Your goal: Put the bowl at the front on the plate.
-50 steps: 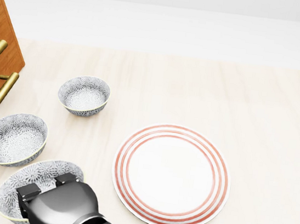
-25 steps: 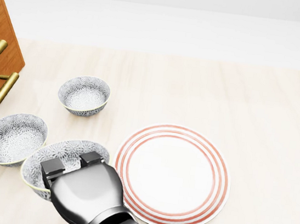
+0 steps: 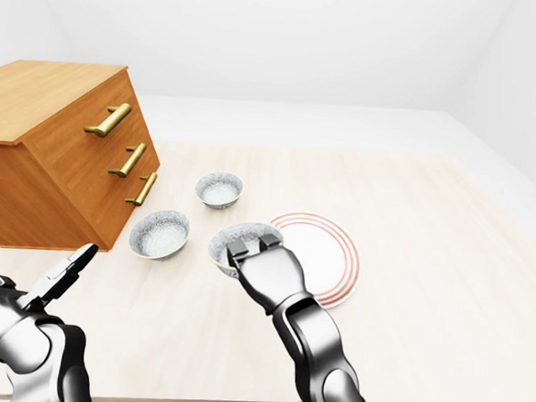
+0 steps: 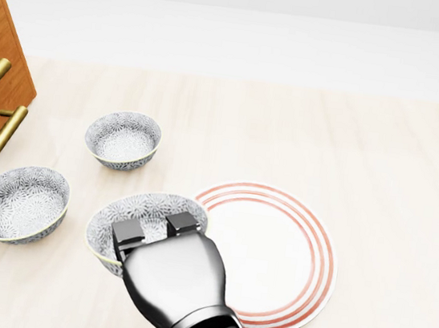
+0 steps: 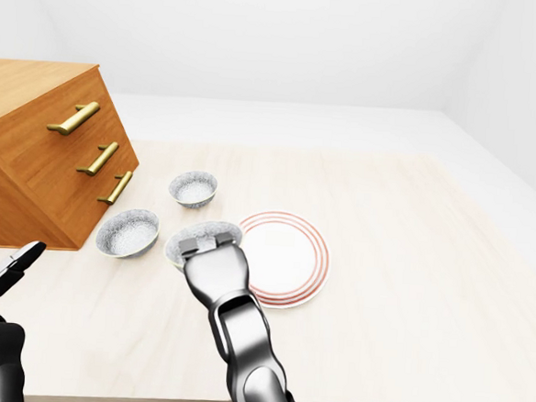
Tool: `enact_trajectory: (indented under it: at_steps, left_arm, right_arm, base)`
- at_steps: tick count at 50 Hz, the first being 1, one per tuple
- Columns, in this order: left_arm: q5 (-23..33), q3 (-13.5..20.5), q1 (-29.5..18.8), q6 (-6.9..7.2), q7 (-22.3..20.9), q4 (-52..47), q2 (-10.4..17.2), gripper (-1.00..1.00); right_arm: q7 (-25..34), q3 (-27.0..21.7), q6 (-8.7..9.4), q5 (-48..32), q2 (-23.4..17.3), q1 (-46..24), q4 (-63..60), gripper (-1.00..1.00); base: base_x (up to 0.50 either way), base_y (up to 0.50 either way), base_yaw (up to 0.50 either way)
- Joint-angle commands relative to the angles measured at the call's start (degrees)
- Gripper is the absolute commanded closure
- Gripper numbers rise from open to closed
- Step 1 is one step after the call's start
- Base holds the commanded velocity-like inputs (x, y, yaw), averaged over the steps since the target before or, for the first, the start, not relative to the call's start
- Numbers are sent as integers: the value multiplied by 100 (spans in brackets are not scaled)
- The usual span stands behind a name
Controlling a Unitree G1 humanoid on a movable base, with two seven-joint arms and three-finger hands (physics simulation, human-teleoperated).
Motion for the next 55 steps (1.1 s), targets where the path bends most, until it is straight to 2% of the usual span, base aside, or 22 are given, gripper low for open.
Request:
enact_trajectory:
  at_steps: [1,12,28,41,55]
  left_arm:
    - [-7,-8,23,0,0,-17,1,-100]
    - [0,34,19,0,0,-89,-17,-100]
    - [-43,-8,-4,0,0,-2,24,-100]
    - [-57,32,9,0,0,-98,6,-100]
    - [-52,49,19,0,0,-182,-3,-100]
  right_arm:
    - [0,-301,0,123,-103,-89,-119,100]
    - [0,-765,0,213,-167,-224,-127,100]
    - [0,-1127,0,437,-381,-182,-75,100]
    - [0,-1527,0,532,-450,-503,-19,100]
    - [0,-1742,0,719,-668,-198,-83,100]
  base:
    - [0,0,0]
    - [0,0,0]
    - [0,0,0]
    - [0,0,0]
    - [0,0,0]
